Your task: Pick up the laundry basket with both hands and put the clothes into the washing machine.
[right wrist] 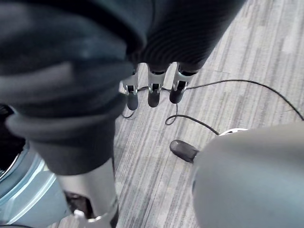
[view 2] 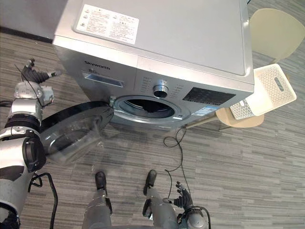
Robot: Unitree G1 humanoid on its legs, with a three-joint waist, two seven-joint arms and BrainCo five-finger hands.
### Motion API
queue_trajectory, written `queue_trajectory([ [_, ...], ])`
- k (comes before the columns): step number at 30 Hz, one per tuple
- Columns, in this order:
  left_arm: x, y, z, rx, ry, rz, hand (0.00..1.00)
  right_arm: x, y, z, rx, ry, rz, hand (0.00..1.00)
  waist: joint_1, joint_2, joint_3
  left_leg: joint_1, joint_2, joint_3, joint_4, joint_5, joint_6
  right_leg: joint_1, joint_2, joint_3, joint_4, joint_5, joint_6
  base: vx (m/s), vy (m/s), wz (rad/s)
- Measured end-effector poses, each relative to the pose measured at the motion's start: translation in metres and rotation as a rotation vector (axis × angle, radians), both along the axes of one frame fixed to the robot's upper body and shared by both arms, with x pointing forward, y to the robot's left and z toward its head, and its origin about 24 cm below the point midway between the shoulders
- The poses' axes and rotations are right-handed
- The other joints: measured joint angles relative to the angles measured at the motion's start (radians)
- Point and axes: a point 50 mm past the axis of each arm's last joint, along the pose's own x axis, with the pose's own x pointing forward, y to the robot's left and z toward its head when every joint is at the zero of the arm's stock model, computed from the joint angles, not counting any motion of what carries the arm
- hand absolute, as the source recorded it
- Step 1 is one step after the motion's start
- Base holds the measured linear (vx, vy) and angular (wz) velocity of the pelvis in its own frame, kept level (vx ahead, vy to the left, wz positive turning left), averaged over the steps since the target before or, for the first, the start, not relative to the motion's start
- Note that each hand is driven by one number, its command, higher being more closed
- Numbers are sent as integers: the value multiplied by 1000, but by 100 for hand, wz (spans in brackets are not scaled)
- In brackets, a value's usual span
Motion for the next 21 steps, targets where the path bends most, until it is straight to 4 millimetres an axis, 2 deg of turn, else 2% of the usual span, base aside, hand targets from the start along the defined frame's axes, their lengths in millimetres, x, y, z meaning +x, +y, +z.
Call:
queue_trajectory([
  [2, -8, 9, -16, -36, 50, 0, 0, 9, 7, 13, 24, -69, 41, 0, 3, -4, -1, 0, 22, 22, -2, 6, -10, -8, 21, 5, -4, 0, 0, 39, -111, -27],
  [4, -14, 20, -13, -50, 51, 25, 0, 15, 12, 23, 37, -120, 84, 0, 9, -11, -2, 5, 39, 48, -3, 11, -19, -10, 41, 23, -20, 14, -15, 33, -95, -34],
  [7, -24, 32, -24, -66, 73, 66, 0, 22, 11, 36, 33, -184, 133, 0, 13, -14, -3, 20, 64, 79, -5, 17, -28, -11, 66, 46, -20, 14, -15, 33, -82, -28],
  [10, -33, 42, -32, -85, 88, 78, 0, 22, 5, 38, 11, -189, 176, 0, 13, -17, -5, 24, 76, 83, -25, 27, -43, -24, 83, 57, -20, 14, -15, 21, -53, -14],
  [13, -45, 49, -53, -117, 139, 80, 0, 18, 0, 32, -6, -154, 183, 0, 3, -20, -8, 20, 74, 79, -36, 34, -47, -30, 85, 57, -21, 14, -15, 1, -4, -2],
  [16, -74, 56, -104, -156, 306, 86, 0, 10, -1, 21, -5, -84, 204, 0, -6, -36, -28, 22, 64, 77, -36, 37, -45, -29, 81, 58, -21, 14, -15, 5, 10, 0],
  [17, -86, 56, -125, -173, 367, 84, 0, 8, -2, 17, -8, -63, 216, 0, -6, -44, -35, 22, 60, 76, -37, 38, -44, -29, 79, 60, -22, 14, -15, 0, 0, 0],
  [19, -105, 53, -154, -206, 453, 73, 0, 5, -4, 13, -11, -36, 227, 0, -7, -53, -43, 25, 55, 77, -37, 40, -42, -29, 75, 64, -22, 14, -16, 10, 37, -2],
  [21, -145, 43, -204, -274, 609, 63, 0, 5, -7, 4, -12, 20, 237, 0, -9, -69, -56, 45, 41, 100, -36, 40, -41, -26, 63, 91, -22, 23, -28, 9, 61, -20],
])
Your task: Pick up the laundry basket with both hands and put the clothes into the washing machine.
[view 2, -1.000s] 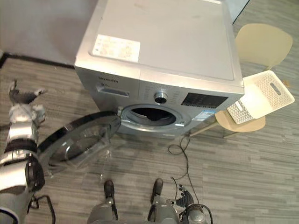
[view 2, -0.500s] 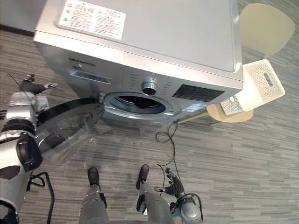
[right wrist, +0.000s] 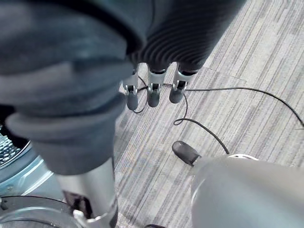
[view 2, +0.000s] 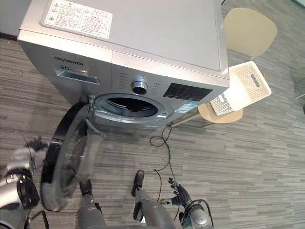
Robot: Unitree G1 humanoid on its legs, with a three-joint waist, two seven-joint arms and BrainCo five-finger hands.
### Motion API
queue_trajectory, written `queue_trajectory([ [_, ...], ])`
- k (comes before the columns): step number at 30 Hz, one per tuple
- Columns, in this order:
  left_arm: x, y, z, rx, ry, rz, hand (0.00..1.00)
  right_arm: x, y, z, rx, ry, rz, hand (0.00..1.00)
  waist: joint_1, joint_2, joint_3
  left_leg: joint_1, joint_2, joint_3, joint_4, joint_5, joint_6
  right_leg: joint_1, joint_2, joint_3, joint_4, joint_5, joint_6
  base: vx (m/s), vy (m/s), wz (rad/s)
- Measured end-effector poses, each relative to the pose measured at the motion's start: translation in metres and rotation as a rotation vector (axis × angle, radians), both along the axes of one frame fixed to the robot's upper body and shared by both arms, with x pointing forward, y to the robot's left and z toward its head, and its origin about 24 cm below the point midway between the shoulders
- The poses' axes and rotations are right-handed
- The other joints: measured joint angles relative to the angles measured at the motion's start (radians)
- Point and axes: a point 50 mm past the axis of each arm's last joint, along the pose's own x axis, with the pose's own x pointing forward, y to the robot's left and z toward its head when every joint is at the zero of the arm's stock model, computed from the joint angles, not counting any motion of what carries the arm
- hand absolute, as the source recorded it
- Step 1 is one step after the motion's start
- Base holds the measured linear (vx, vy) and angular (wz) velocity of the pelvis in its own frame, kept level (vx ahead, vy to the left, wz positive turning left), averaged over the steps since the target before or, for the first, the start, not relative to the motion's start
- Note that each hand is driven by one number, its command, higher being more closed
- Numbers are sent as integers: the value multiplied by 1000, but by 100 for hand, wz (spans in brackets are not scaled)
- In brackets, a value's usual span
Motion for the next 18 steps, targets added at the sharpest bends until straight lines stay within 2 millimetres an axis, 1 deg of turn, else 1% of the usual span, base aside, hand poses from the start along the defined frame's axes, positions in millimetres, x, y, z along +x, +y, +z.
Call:
queue_trajectory([
  [1, -14, -7, -17, -35, 44, -1, 0, 0, -2, -3, -3, 20, 4, 0, -3, 1, -3, 9, -8, 7, -3, 1, 2, 3, -7, 8, 0, 0, 0, -3, 52, -18],
  [2, -29, -17, -35, -75, 84, -4, 0, 0, -4, -5, -13, 38, 13, 0, -7, 9, -11, 11, -12, 11, -2, 1, 2, 4, -12, 16, 0, 1, -2, -17, 49, -20],
  [3, -52, -22, -53, -121, 110, 54, 0, 0, -6, -9, -20, 63, 26, 0, -4, 17, -22, 31, -17, 29, -1, 1, 2, 12, -15, 31, 0, 4, -7, -17, 35, -20],
  [4, -65, -26, -62, -144, 136, 64, 0, -1, -8, -10, -24, 76, 31, 0, -6, 31, -24, 44, -19, 36, -2, 0, 2, 21, -17, 40, 0, 2, -11, -12, 46, -26],
  [5, -92, -40, -82, -197, 193, 89, 0, -5, -15, -13, -34, 100, 26, 0, -8, 58, -42, 71, -24, 51, -4, -5, 6, 42, -21, 52, 0, -10, -17, -9, 46, -23],
  [6, -115, -55, -98, -246, 247, 102, 0, -7, -25, -14, -52, 117, 9, 0, -6, 83, -66, 107, -28, 70, -12, -16, 2, 64, -23, 64, 0, -15, -20, -8, 39, -27],
  [7, -127, -62, -105, -266, 274, 111, 0, -7, -30, -14, -68, 121, 8, 0, -3, 109, -73, 127, -32, 82, -22, -21, -3, 70, -23, 74, 0, -15, -20, -28, 53, -45],
  [8, -150, -82, -119, -330, 320, 136, 0, -7, -40, -14, -97, 129, 3, 0, 6, 134, -108, 154, -42, 106, -38, -25, -2, 77, -29, 91, 0, -15, -20, -18, 40, -45],
  [9, -161, -90, -125, -355, 341, 149, 0, -6, -43, -14, -109, 131, 0, 0, 7, 151, -119, 163, -43, 111, -43, -25, -1, 79, -30, 103, 0, -15, -19, -29, 44, -50],
  [10, -181, -110, -134, -398, 365, 182, 0, -3, -46, -14, -126, 134, -6, 0, 11, 188, -132, 180, -47, 127, -53, -25, -1, 83, -33, 118, 0, -14, -18, -9, 15, -39],
  [11, -188, -124, -139, -416, 364, 201, 0, -2, -46, -16, -129, 143, -15, 0, 5, 205, -133, 196, -53, 138, -56, -25, -1, 88, -33, 131, 0, -14, -17, -29, 17, -39],
  [12, -192, -139, -143, -434, 362, 220, 0, -4, -44, -18, -130, 151, -24, 0, 7, 224, -140, 203, -58, 150, -57, -25, -1, 88, -33, 137, -3, -14, -17, -25, 8, -27],
  [13, -188, -147, -145, -428, 368, 190, 0, -3, -40, -18, -123, 148, -27, 0, 8, 232, -136, 205, -58, 153, -58, -25, -1, 87, -32, 140, -4, -14, -17, -42, -10, -17],
  [14, -181, -153, -145, -404, 385, 119, 0, -5, -36, -20, -112, 152, -28, 0, 3, 237, -133, 205, -59, 153, -66, -25, -1, 83, -31, 141, -4, -14, -16, -41, -29, -7],
  [16, -167, -155, -143, -353, 390, 6, 0, -6, -33, -22, -108, 155, -36, 0, -1, 234, -130, 198, -60, 154, -73, -25, -2, 71, -30, 141, -4, -13, -16, -50, -28, 1],
  [17, -148, -155, -138, -311, 359, -74, 0, -6, -33, -23, -114, 153, -50, 0, -11, 233, -118, 187, -61, 154, -73, -24, -2, 57, -32, 141, -5, -10, -11, -83, -22, 13],
  [18, -125, -162, -133, -285, 311, -158, 0, -5, -34, -23, -123, 146, -62, 0, -21, 234, -104, 170, -62, 155, -82, -24, -2, 40, -39, 140, -5, -16, 12, -88, -15, 12],
])
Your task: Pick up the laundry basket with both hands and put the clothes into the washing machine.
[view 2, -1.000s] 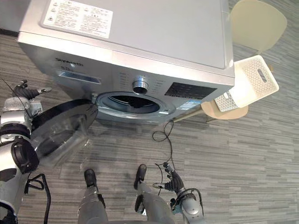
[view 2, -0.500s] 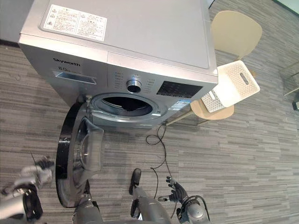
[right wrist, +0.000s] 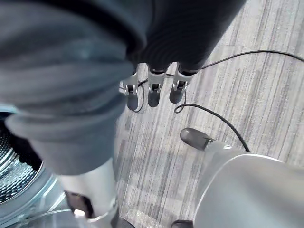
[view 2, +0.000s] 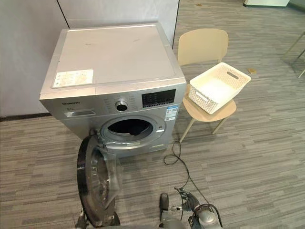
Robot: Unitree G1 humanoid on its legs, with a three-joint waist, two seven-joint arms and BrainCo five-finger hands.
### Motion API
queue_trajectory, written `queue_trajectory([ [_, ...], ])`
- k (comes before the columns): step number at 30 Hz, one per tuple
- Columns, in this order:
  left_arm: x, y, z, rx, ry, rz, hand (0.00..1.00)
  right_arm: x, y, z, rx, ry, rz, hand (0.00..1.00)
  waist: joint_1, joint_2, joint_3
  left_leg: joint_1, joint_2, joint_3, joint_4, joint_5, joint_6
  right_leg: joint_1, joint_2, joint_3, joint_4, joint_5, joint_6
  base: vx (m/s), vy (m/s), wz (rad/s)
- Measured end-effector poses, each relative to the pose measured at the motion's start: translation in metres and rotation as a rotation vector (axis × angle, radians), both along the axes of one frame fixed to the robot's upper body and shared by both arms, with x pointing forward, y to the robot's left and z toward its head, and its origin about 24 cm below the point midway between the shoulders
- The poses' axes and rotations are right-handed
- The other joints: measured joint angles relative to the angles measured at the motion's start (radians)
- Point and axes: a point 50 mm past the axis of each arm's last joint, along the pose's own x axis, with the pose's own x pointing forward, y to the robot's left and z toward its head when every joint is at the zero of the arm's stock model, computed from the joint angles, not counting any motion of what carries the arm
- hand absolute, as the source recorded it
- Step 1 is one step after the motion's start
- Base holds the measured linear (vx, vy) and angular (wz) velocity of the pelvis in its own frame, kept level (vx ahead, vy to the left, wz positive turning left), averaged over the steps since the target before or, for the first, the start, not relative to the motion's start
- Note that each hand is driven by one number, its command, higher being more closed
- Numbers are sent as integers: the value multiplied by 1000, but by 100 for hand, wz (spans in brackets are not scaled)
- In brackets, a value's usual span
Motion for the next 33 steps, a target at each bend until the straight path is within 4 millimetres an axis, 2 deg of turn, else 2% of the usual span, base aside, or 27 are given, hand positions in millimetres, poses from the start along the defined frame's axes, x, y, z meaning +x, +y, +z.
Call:
queue_trajectory([
  [1, 12, -6, 3, -8, -38, -32, 0, 0, -1, 0, -4, -3, -2, 0, -3, 4, 4, -12, -2, 0, -10, 0, 0, -10, -3, -3, 0, -13, 22, -84, -6, 5],
  [2, 38, -24, 12, -27, -135, -113, 0, 1, -2, 1, -13, -12, -10, 0, -6, 24, 24, -47, 9, -4, -18, 2, 0, -39, -1, -17, 6, -29, 46, -59, 21, 25],
  [3, 65, -42, 25, -50, -249, -208, 0, -3, -1, -1, -11, -4, -20, 0, -22, 13, 46, -78, -10, -10, -18, 14, -6, -59, -24, -23, 14, -17, 33, -44, 20, 39],
  [4, 78, -53, 33, -68, -307, -253, 0, -5, 0, -2, -11, 2, -19, 0, -28, 11, 57, -90, -19, -21, -18, 17, -5, -68, -32, -29, 14, 4, 29, -56, 28, 42],
  [5, 98, -77, 44, -105, -386, -334, 0, -6, 2, -3, -13, 4, -10, 0, -36, 7, 63, -113, -22, -26, -15, 25, -3, -89, -35, -32, 8, 6, 32, -40, 6, 10],
  [6, 109, -89, 51, -122, -417, -372, 0, -5, 4, -2, -11, 0, -3, 0, -41, 0, 68, -117, -20, -22, -14, 32, 4, -95, -32, -29, 3, 6, 32, -56, 7, -22],
  [7, 129, -114, 64, -147, -474, -455, 0, -3, 10, -1, -14, -14, 40, 0, -58, -14, 75, -118, -17, -9, -19, 42, 15, -104, -27, -10, 5, 5, 34, -19, 1, -47],
  [8, 147, -135, 76, -145, -510, -519, 0, -1, 19, 1, -9, -29, 87, 0, -70, -45, 84, -117, -14, 10, -19, 42, 16, -115, -23, 2, 5, 3, 36, -13, -4, -53],
  [9, 158, -144, 84, -132, -531, -552, 0, 0, 24, 3, -3, -41, 108, 0, -72, -61, 90, -117, -8, 21, -19, 42, 16, -121, -17, 10, 5, 3, 37, 10, -25, -51],
  [10, 170, -152, 94, -91, -561, -602, 0, 1, 33, 6, 12, -63, 138, 0, -89, -85, 90, -119, 5, 45, -19, 47, 20, -132, -5, 18, 6, 5, 36, 34, -66, -49],
  [11, 181, -158, 104, -43, -593, -653, 0, -2, 45, 9, 40, -91, 170, 0, -104, -119, 87, -117, 23, 64, -19, 50, 16, -145, 12, 16, 17, 6, 34, 74, -117, -43],
  [12, 186, -164, 110, -17, -609, -685, 0, -11, 53, 11, 68, -100, 189, 0, -116, -136, 82, -117, 49, 65, -18, 61, 2, -146, 35, 7, 19, 6, 34, 124, -158, -30],
  [13, 187, -172, 114, -2, -624, -731, 0, -17, 55, 10, 80, -97, 187, 0, -113, -140, 78, -117, 70, 58, -17, 74, -1, -145, 50, -18, 21, 11, 27, 130, -141, -6],
  [15, 187, -181, 117, 12, -637, -785, 0, -18, 55, 10, 83, -95, 184, 0, -113, -144, 74, -116, 87, 45, -12, 79, 1, -145, 58, -67, 32, 35, -10, 128, -96, 10],
  [17, 187, -191, 121, 12, -654, -823, 0, -10, 55, 10, 71, -108, 184, 0, -108, -134, 68, -118, 109, 19, -13, 81, -3, -134, 75, -95, 34, 38, -45, 218, -66, 16],
  [20, 185, -203, 127, 22, -693, -883, 0, 12, 58, 15, 62, -161, 152, 0, -103, -128, 68, -84, 135, -16, 4, 77, -9, -70, 90, -121, 35, 23, -70, 213, 64, 30],
  [21, 184, -208, 130, 12, -719, -895, 0, 18, 58, 17, 65, -181, 122, 0, -84, -124, 69, -61, 143, -27, 33, 60, -28, -29, 90, -124, 37, 14, -80, 167, 151, 32],
  [22, 184, -210, 134, 7, -745, -895, 0, 21, 58, 19, 68, -194, 105, 0, -64, -122, 69, -42, 144, -28, 49, 59, -29, -3, 86, -124, 42, 13, -80, 164, 199, 39],
  [24, 181, -210, 140, -20, -806, -882, 0, 26, 57, 20, 67, -206, 97, 0, -40, -94, 54, -32, 138, -41, 75, 53, -19, 34, 71, -124, 48, 8, -73, 79, 143, 38],
  [25, 176, -201, 138, -32, -832, -864, 0, 30, 58, 19, 65, -199, 98, 0, -29, -72, 44, -22, 124, -55, 87, 39, -19, 56, 60, -123, 50, -6, -55, 79, 179, 35],
  [27, 166, -175, 130, -38, -834, -808, 0, 36, 57, 16, 59, -184, 93, 0, -14, -35, 31, -7, 99, -62, 91, 26, -18, 80, 33, -123, 50, -28, -41, 70, 190, 24],
  [30, 133, -115, 96, -63, -712, -561, 0, 33, 42, 7, 8, -126, 91, 0, 13, 50, 24, 7, 69, -122, 103, -18, -11, 127, 0, -157, 51, -51, -17, -3, 115, 40],
  [31, 121, -101, 87, -68, -678, -492, 0, 28, 38, 3, -4, -101, 88, 0, 24, 63, 25, 6, 67, -142, 116, -36, -9, 155, -8, -183, 51, -64, -13, -54, 141, 103],
  [32, 105, -83, 76, -67, -633, -403, 0, 19, 32, -4, -21, -57, 79, 0, 34, 74, 28, -18, 63, -182, 178, -74, 12, 194, -27, -238, 68, -91, -5, -95, 185, 129],
  [33, 98, -72, 73, -59, -622, -346, 0, 11, 26, -8, -38, -20, 70, 0, 47, 77, 29, -53, 58, -214, 243, -100, 37, 208, -47, -295, 101, -124, 8, -115, 161, 150],
])
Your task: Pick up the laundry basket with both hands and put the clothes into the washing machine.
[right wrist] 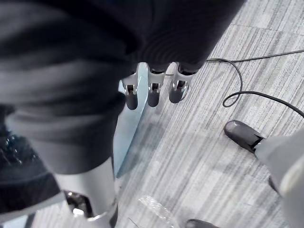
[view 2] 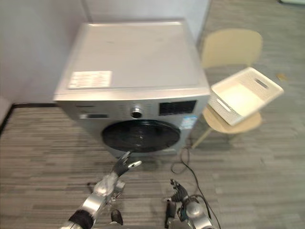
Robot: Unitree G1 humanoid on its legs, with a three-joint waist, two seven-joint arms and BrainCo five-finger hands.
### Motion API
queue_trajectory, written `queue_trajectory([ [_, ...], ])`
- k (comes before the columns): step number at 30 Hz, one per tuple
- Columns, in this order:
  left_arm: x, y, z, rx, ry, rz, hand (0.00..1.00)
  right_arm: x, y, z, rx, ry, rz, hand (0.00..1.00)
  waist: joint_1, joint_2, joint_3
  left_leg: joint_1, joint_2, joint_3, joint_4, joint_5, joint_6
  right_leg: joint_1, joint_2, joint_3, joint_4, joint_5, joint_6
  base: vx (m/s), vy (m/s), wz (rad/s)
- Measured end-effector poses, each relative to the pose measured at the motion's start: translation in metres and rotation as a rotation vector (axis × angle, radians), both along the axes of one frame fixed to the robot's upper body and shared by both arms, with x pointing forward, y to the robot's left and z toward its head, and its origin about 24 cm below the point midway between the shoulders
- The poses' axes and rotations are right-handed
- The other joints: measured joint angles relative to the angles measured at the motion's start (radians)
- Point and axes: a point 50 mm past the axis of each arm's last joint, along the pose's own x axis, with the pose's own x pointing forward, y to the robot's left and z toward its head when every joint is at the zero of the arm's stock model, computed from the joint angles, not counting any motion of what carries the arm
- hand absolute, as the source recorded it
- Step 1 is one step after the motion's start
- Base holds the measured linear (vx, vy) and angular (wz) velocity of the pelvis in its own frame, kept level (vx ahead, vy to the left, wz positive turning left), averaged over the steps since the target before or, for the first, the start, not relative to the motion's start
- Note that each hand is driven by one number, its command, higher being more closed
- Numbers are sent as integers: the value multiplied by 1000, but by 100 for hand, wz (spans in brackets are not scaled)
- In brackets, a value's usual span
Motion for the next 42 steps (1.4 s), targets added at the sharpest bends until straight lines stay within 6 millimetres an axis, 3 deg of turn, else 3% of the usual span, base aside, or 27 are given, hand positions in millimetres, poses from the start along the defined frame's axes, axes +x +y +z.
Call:
queue_trajectory([
  [1, -2, 5, 0, -1, -3, 29, 0, -6, -4, -3, -10, 20, -9, 0, 8, 4, 2, -23, -4, -8, 34, -19, 27, 13, -15, -40, 21, -17, 7, -114, 182, 206],
  [2, -14, 18, -3, 11, -6, 103, 0, -21, -14, -9, -26, 67, -56, 0, 10, 2, 3, -45, -9, 21, 67, -44, 56, 55, -62, -143, 42, -55, 32, -66, 224, 202],
  [4, -28, 32, -8, 32, 8, 189, 0, -31, -28, -11, -46, 89, -135, 0, 23, 8, 8, -60, -16, 61, 104, -26, 67, 107, -109, -250, 62, -65, 57, 12, 252, 210],
  [6, -46, 47, -14, 61, 38, 284, 0, -40, -39, -15, -72, 115, -227, 0, 45, 6, 13, -70, -87, -4, 122, -28, 84, 169, -163, -333, 76, -65, 91, 74, 267, 155],
  [8, -58, 60, -18, 112, 65, 347, 0, -47, -39, -18, -64, 136, -295, 0, 65, -23, 21, -87, -159, -74, 159, -65, 115, 233, -214, -428, 91, -67, 112, 113, 287, 147],
  [9, -66, 66, -21, 159, 85, 350, 0, -48, -40, -19, -59, 137, -340, 0, 65, -21, 16, -96, -205, -123, 177, -92, 134, 242, -274, -458, 188, -80, 122, 181, 360, 168],
  [10, -74, 65, -28, 188, 124, 332, 0, -49, -42, -19, -50, 135, -383, 0, 59, -27, 20, -83, -246, -164, 167, -98, 146, 213, -350, -422, 356, -78, 63, 166, 305, 144],
  [11, -79, 64, -30, 198, 142, 323, 0, -50, -42, -19, -45, 137, -401, 0, 59, -27, 21, -68, -263, -181, 159, -99, 152, 181, -382, -366, 450, -64, 4, 192, 290, 124],
  [12, -85, 65, -34, 218, 171, 308, 0, -50, -37, -20, -25, 136, -421, 0, 58, -23, 23, -42, -285, -232, 153, -104, 169, 114, -391, -205, 608, -72, -37, 203, 215, 115],
  [13, -87, 68, -35, 233, 181, 301, 0, -47, -30, -20, 1, 124, -426, 0, 53, -38, 40, -12, -302, -285, 138, -97, 192, 54, -331, -62, 731, -159, -10, 214, 176, 117],
  [17, -93, 75, -43, 267, 237, 284, 0, -39, -19, -17, 49, 78, -447, 0, 6, -106, 61, 94, -352, -447, 84, -87, 216, -70, -144, 68, 828, -296, -14, 262, 28, 138],
  [21, -97, 65, -49, 213, 277, 307, 0, -38, -17, -14, 75, 54, -478, 0, 7, -95, 66, 152, -351, -553, 92, -124, 215, -167, -45, 181, 640, -299, -12, 238, -89, 88],
  [23, -95, 59, -50, 161, 287, 318, 0, -37, -15, -13, 84, 44, -482, 0, 8, -85, 70, 150, -345, -618, 148, -187, 194, -177, -5, 274, 491, -281, 6, 245, -226, 96],
  [24, -96, 58, -51, 123, 294, 358, 0, -39, -12, -14, 93, 54, -486, 0, 13, -92, 71, 143, -348, -654, 205, -241, 176, -161, 6, 328, 391, -253, 5, 263, -236, 86],
  [25, -96, 58, -51, 116, 294, 367, 0, -40, -11, -14, 96, 56, -488, 0, 13, -96, 71, 141, -352, -663, 217, -253, 169, -154, 4, 336, 371, -253, 7, 312, -282, 77],
  [26, -96, 60, -51, 103, 298, 391, 0, -42, -11, -15, 102, 64, -509, 0, 22, -101, 73, 142, -348, -681, 246, -293, 146, -144, 10, 328, 371, -168, 13, 282, -275, 69],
  [27, -94, 57, -52, 83, 300, 405, 0, -44, -10, -15, 112, 70, -532, 0, 30, -100, 70, 147, -326, -685, 239, -303, 129, -142, 13, 288, 396, -163, 13, 401, -392, 85],
  [29, -91, 49, -53, 51, 300, 411, 0, -44, -14, -15, 105, 69, -545, 0, 32, -78, 73, 141, -288, -684, 255, -311, 106, -126, 18, 218, 403, -165, 10, 299, -279, 78],
  [30, -89, 44, -53, 24, 299, 409, 0, -41, -17, -13, 103, 53, -547, 0, 28, -61, 80, 128, -262, -660, 281, -312, 100, -102, 24, 166, 402, -186, -9, 278, -222, 113],
  [33, -88, 43, -52, 0, 294, 436, 0, -42, -16, -13, 102, 58, -542, 0, 18, -61, 85, 112, -232, -651, 385, -296, 57, -18, 27, 65, 401, -229, -44, 303, -227, 104],
  [35, -88, 46, -51, -29, 288, 498, 0, -41, -14, -13, 102, 58, -530, 0, 33, -58, 86, 8, -191, -554, 623, -249, -39, 50, 49, 28, 390, -250, -78, 232, -134, 53],
  [36, -89, 48, -51, -35, 288, 515, 0, -40, -13, -13, 104, 57, -527, 0, 35, -60, 88, -18, -169, -515, 674, -246, -45, 65, 53, 20, 382, -252, -81, 195, -73, 28],
  [37, -90, 51, -52, -36, 292, 538, 0, -39, -11, -13, 108, 56, -527, 0, 34, -60, 88, -58, -119, -431, 731, -256, -26, 96, 58, 6, 363, -253, -83, 168, -35, 21],
  [38, -91, 53, -52, -37, 294, 551, 0, -39, -9, -13, 112, 58, -528, 0, 34, -69, 90, -77, -69, -345, 720, -271, 0, 123, 55, 1, 340, -252, -82, 186, -8, 18],
  [40, -92, 56, -52, -24, 305, 561, 0, -39, -8, -13, 112, 61, -529, 0, 31, -80, 98, -80, -7, -244, 604, -278, 14, 156, 41, -12, 318, -249, -76, 141, 59, 23],
  [41, -92, 55, -53, -24, 313, 558, 0, -41, -10, -14, 105, 67, -533, 0, 29, -70, 93, -74, 5, -215, 461, -235, 49, 164, 29, -17, 319, -241, -62, 111, 115, 33],
  [42, -92, 53, -53, -28, 313, 554, 0, -42, -14, -15, 96, 70, -534, 0, 28, -51, 83, -71, 0, -208, 367, -135, 80, 164, 31, -17, 317, -236, -51, 145, 186, 25],
])
